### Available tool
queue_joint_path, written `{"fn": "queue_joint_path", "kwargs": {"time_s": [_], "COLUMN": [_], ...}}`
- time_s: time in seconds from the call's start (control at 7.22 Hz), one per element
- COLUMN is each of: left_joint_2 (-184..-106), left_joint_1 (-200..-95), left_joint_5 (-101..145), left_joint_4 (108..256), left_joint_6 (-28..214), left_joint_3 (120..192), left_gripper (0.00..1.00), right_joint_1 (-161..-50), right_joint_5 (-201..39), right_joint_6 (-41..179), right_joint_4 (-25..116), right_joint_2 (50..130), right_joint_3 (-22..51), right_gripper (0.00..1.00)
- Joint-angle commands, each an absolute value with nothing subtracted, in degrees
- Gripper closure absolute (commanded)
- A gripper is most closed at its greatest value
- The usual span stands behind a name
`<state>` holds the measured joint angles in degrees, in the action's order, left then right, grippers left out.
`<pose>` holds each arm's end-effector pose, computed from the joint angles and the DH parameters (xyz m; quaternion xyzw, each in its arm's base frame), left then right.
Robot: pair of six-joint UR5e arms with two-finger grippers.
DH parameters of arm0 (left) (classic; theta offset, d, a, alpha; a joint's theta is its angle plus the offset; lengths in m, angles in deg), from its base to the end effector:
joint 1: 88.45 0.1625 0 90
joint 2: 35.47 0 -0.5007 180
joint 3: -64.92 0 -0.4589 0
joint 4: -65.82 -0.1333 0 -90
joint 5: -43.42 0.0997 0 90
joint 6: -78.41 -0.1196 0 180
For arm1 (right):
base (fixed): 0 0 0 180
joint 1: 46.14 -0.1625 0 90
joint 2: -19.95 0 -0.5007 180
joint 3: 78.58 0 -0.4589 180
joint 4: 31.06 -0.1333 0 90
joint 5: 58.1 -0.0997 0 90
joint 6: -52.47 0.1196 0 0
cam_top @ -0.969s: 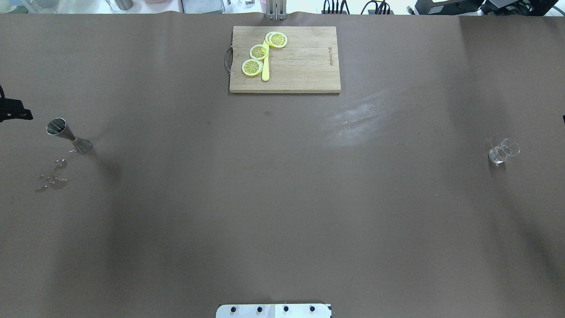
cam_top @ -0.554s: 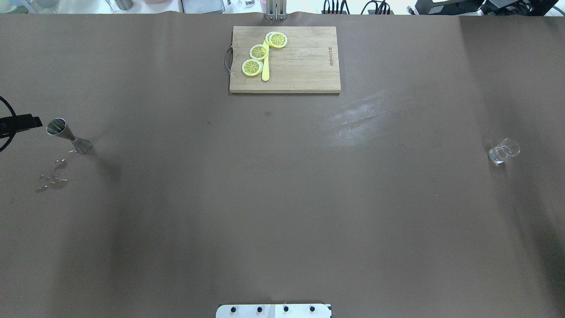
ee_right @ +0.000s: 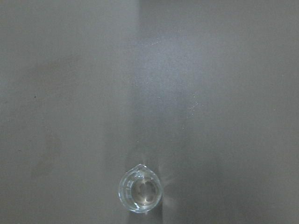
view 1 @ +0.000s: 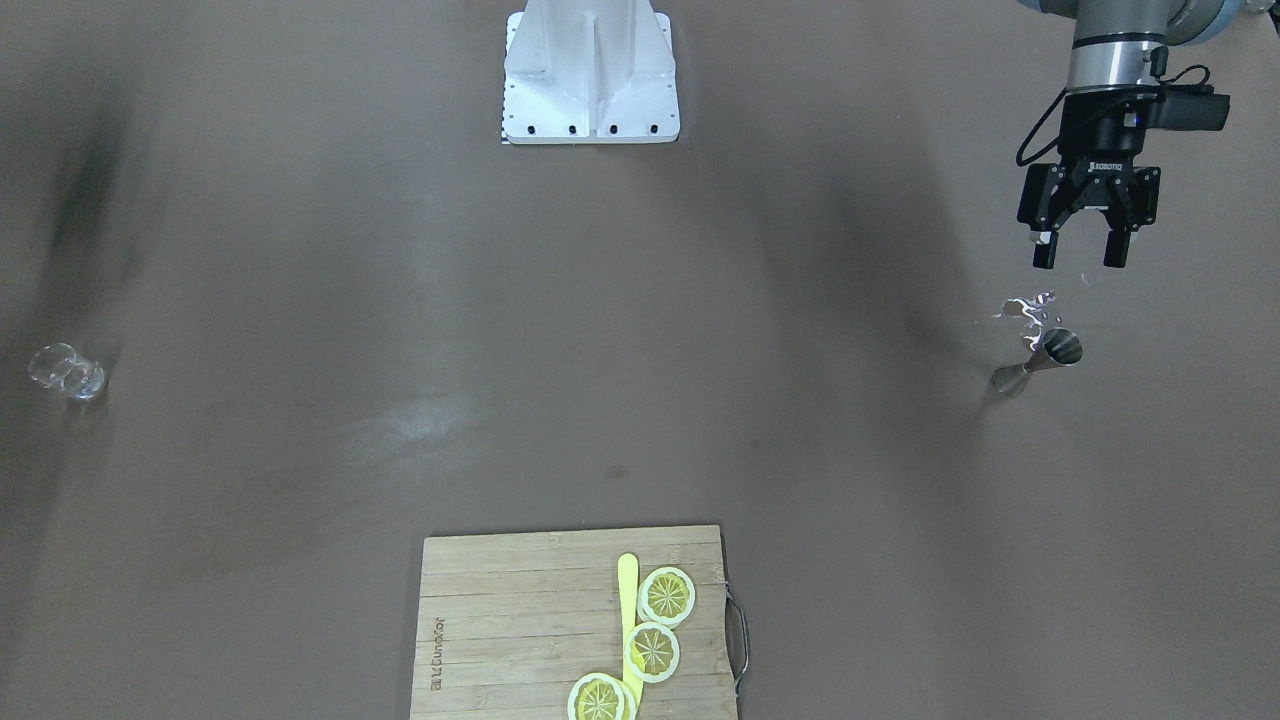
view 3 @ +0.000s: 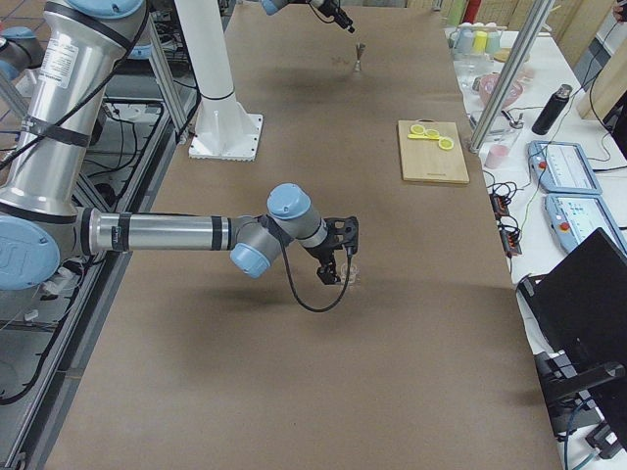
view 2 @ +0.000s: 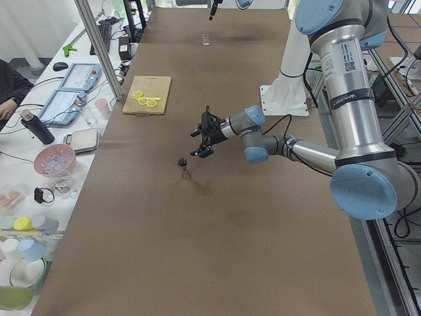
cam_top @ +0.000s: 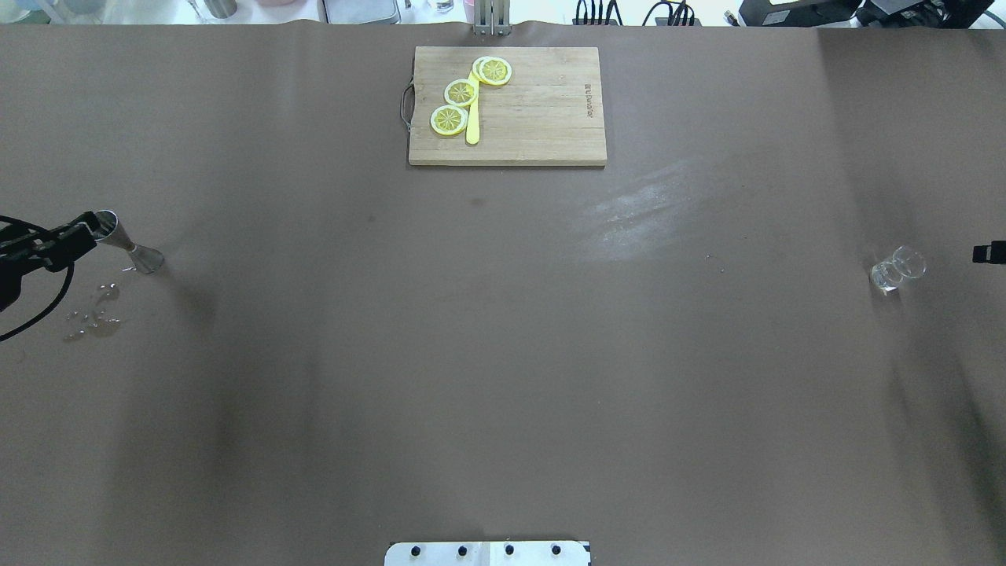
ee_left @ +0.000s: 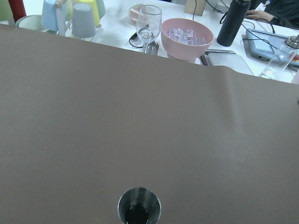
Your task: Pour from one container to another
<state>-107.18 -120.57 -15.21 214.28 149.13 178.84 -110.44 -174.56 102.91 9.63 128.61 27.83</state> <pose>0.2644 -0.3969 0.5478 0.4280 0.3609 -0.2338 0.7949 -0.1207 -0.4354 0.6548 0.1766 -0.4048 0.1020 0.8914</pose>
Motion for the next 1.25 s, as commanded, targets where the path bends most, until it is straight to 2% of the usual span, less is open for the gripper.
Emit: {"fn": "queue_joint_path", "kwargs": {"time_s": [0.0,0.14,0.28,0.42,0.55,0.69,0.83,1.11], "left_joint_2": [-109.0,-109.6,-110.9,-112.5,-113.6,-115.0,-115.7,-115.7], "left_joint_1": [-117.7,-114.9,-111.6,-109.5,-108.4,-108.3,-108.3,-108.3], "left_joint_5": [-3.7,1.6,5.6,8.7,10.7,10.9,12.1,13.0], "left_joint_4": [218.5,218.7,219.7,220.2,220.1,220.7,221.1,222.0], "left_joint_6": [145.7,145.8,146.3,146.3,147.0,149.8,151.9,154.2], "left_joint_3": [172.0,169.9,168.5,168.0,167.1,164.4,162.2,160.3], "left_gripper": [0.03,0.03,0.03,0.03,0.03,0.03,0.03,0.03], "right_joint_1": [-101.6,-97.5,-96.0,-93.3,-91.9,-92.0,-92.0,-91.9], "right_joint_5": [-164.8,-160.4,-157.1,-153.0,-151.8,-151.7,-150.5,-150.2], "right_joint_6": [104.8,104.5,102.8,101.3,102.0,102.3,103.6,103.7], "right_joint_4": [9.5,9.5,9.5,9.5,9.5,6.7,1.2,-17.1], "right_joint_2": [128.5,128.4,128.3,128.4,128.3,128.5,128.9,128.3], "right_joint_3": [28.9,28.9,28.7,28.7,28.6,27.8,24.5,10.0], "right_gripper": [0.00,0.00,0.06,0.07,0.17,0.14,0.00,0.00]}}
